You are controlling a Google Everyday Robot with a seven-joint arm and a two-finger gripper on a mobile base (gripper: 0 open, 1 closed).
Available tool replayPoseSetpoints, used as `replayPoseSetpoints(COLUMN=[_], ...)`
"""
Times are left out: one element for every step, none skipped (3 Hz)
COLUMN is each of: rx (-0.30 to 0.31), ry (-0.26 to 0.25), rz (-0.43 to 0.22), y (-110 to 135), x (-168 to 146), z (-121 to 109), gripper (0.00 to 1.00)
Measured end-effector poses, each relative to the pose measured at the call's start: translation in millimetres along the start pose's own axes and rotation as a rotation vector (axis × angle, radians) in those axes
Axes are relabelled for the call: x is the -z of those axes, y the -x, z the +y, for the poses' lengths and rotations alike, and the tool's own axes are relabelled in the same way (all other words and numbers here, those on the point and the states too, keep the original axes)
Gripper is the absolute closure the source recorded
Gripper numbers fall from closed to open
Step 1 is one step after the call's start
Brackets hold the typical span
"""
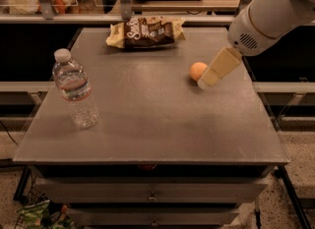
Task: Move orange near brown chip bag
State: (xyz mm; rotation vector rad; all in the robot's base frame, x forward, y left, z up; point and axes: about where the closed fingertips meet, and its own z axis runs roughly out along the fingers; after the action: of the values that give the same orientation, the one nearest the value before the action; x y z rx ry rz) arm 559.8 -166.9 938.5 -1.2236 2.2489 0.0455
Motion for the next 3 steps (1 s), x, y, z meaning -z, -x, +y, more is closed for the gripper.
replayPoseSetpoints(rx=[-0.038,-0.059,-0.062], ry=[0.008,0.034,0.058], rz=[-0.016,-0.028,-0.03], y=[2.3,7.5,13.0], x=[-29.4,-60.2,-86.7], z=[-14.8,-18.5,-19.8], gripper=[0.0,0.0,0.0])
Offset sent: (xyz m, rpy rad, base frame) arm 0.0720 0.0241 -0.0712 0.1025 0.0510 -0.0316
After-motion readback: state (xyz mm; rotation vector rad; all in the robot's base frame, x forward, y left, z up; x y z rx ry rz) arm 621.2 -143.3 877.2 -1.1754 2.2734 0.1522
